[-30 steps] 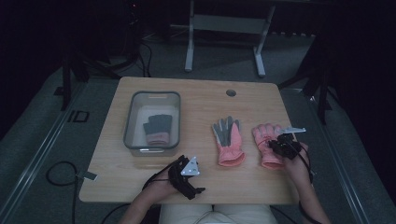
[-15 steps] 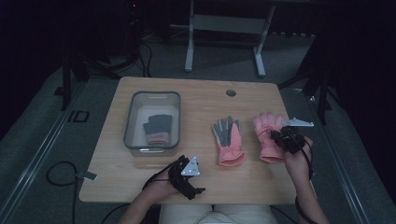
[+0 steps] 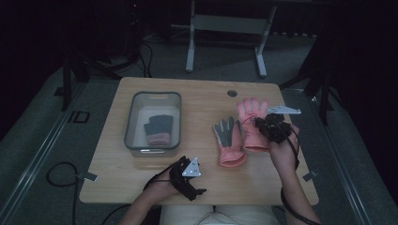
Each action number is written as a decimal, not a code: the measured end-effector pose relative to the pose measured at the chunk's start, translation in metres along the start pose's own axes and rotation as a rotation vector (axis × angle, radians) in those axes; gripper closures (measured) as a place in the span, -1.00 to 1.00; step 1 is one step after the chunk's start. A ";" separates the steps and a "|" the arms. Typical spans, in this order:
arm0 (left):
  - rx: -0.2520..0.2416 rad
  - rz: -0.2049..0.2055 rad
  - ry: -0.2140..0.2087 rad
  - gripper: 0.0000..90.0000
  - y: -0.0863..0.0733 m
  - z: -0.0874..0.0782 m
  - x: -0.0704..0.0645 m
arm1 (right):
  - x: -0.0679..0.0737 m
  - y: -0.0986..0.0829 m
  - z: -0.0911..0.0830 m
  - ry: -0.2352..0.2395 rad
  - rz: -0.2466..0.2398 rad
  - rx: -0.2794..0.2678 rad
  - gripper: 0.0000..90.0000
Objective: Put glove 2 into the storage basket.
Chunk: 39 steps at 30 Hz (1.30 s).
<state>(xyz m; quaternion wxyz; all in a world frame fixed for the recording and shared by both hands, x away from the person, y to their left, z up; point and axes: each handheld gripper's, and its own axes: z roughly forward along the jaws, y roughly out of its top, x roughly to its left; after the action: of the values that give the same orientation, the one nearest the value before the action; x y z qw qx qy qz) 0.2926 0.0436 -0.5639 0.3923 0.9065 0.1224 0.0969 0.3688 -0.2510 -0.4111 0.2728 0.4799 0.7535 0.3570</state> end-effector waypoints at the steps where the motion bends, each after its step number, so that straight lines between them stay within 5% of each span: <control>1: -0.001 0.000 0.001 -0.91 0.000 0.000 0.000 | 0.000 0.000 0.000 0.000 0.000 0.000 0.95; 14: 0.007 0.007 0.002 -0.91 0.001 0.001 -0.002 | 0.061 0.004 0.022 0.063 -0.024 0.031 0.95; 20: -0.024 -0.010 -0.053 -0.92 0.002 -0.001 -0.003 | 0.062 -0.006 0.033 0.050 -0.009 0.062 0.95; 23: 0.015 0.019 -0.004 -0.91 0.001 0.001 -0.004 | 0.059 -0.012 0.041 0.039 0.004 0.088 0.95; 39: 0.001 0.002 -0.022 -0.91 0.001 0.000 -0.004 | 0.058 -0.035 0.079 0.054 0.014 0.179 0.94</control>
<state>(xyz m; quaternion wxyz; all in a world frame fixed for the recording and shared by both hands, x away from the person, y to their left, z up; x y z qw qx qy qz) 0.2894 0.0414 -0.5635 0.3932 0.9078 0.1172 0.0872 0.3876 -0.1860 -0.4904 0.2059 0.4978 0.7863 0.3027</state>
